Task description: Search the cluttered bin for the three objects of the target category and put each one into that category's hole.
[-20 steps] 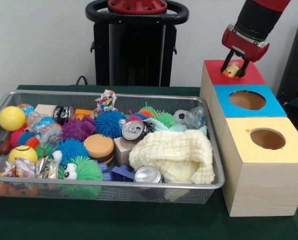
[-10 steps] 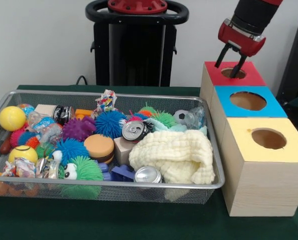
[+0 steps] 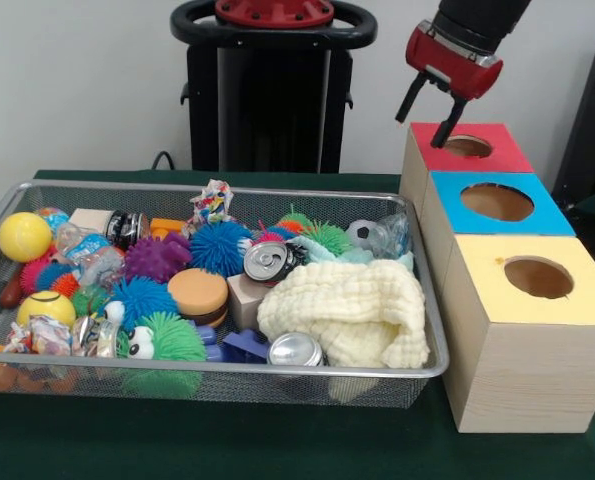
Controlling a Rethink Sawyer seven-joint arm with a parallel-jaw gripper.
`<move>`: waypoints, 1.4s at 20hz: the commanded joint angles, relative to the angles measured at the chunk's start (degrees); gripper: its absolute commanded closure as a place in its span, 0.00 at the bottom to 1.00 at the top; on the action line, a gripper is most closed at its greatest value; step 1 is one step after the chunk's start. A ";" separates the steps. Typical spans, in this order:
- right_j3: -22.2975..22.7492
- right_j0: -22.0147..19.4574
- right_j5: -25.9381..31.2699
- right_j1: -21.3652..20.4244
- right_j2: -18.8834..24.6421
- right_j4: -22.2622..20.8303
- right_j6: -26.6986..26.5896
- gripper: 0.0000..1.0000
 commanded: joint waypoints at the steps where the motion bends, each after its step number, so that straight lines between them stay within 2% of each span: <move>1: 0.22 -1.88 -1.92 -0.45 1.38 -2.54 2.67 0.00; 5: 0.14 -2.64 -2.77 -0.16 1.61 -3.96 1.21 0.00; 9: -1.51 -2.86 -8.82 3.48 -1.01 -9.77 0.24 0.00; 12: -3.11 -3.22 -15.76 6.43 -1.74 -16.89 -2.84 0.00; 14: -4.34 -2.77 -19.45 8.50 -2.44 -20.20 -2.91 0.00; 16: -3.36 -4.18 -20.07 8.08 -0.60 -22.41 -4.68 0.00; 19: -3.84 -2.81 -21.22 9.06 -3.19 -22.96 -0.63 0.00; 21: -6.79 -1.95 -25.27 10.66 -3.26 -25.10 -1.28 0.00; 22: -7.58 -2.90 -26.51 11.07 -1.24 -26.04 -2.63 0.00; 28: -10.64 -3.35 -19.46 10.79 0.04 -25.87 -3.72 0.00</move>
